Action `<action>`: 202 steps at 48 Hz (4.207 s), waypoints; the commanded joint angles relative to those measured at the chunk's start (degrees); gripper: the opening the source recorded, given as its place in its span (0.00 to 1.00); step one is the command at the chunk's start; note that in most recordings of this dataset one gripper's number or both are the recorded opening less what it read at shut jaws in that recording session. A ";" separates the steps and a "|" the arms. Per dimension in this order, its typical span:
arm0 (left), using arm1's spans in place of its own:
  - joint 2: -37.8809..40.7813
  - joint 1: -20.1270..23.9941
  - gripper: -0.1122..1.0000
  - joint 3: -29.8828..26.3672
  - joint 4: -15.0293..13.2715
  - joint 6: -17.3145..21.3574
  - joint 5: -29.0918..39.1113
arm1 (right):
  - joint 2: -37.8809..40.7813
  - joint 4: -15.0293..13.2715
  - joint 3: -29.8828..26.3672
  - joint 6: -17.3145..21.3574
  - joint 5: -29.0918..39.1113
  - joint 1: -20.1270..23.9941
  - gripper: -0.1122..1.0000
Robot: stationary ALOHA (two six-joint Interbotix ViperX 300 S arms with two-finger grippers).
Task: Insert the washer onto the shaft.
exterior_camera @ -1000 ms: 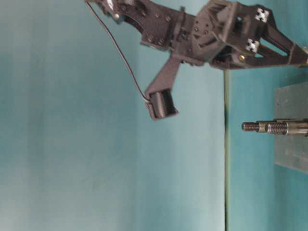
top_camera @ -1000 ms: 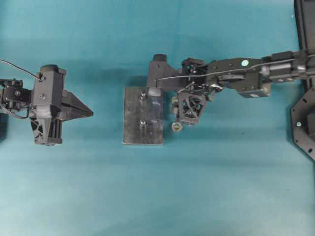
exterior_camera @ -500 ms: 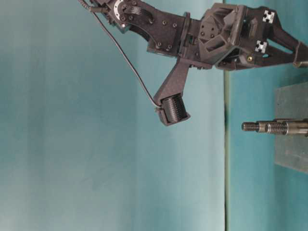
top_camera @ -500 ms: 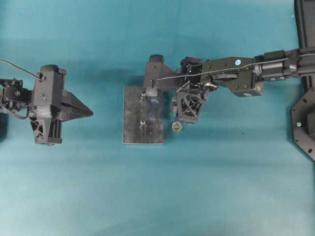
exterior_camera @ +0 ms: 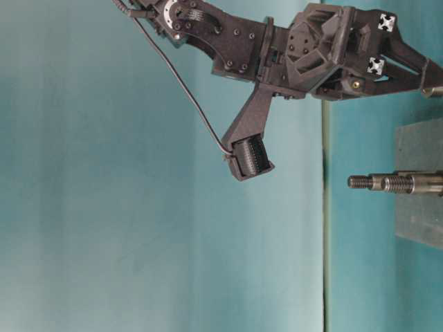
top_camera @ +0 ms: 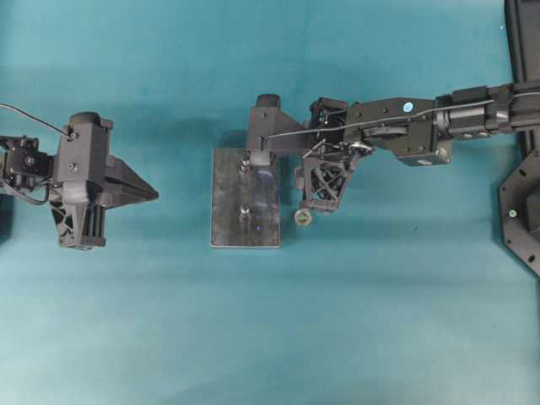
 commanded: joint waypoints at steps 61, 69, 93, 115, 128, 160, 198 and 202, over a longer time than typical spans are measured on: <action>0.79 0.09 0.10 -0.26 0.18 -0.18 -2.29 | -5.10 0.00 -15.38 2.29 7.91 1.23 0.41; 0.79 0.09 0.10 -0.26 0.09 -0.09 -2.37 | -3.78 0.00 -17.49 2.02 8.70 1.41 0.41; 0.88 0.09 0.10 -0.09 0.18 -0.18 -2.72 | 0.44 0.09 -19.51 0.79 9.49 2.72 0.41; 0.97 0.09 0.10 0.26 0.18 -0.35 -3.69 | 3.16 0.18 -20.57 1.05 9.40 2.64 0.41; 1.05 0.09 0.10 0.18 0.18 -0.44 -3.69 | 5.36 2.90 -22.76 0.79 10.37 2.64 0.49; 1.05 0.00 0.10 0.26 0.09 -0.62 -3.69 | -3.25 4.31 -14.41 1.85 14.77 2.46 0.80; 3.78 0.00 0.10 -0.35 0.18 -0.70 -6.15 | -2.20 4.66 -1.67 5.63 2.02 10.63 0.79; 3.87 0.00 0.10 -0.53 0.18 -0.70 -6.15 | -1.85 4.31 -1.14 5.63 2.02 10.63 0.79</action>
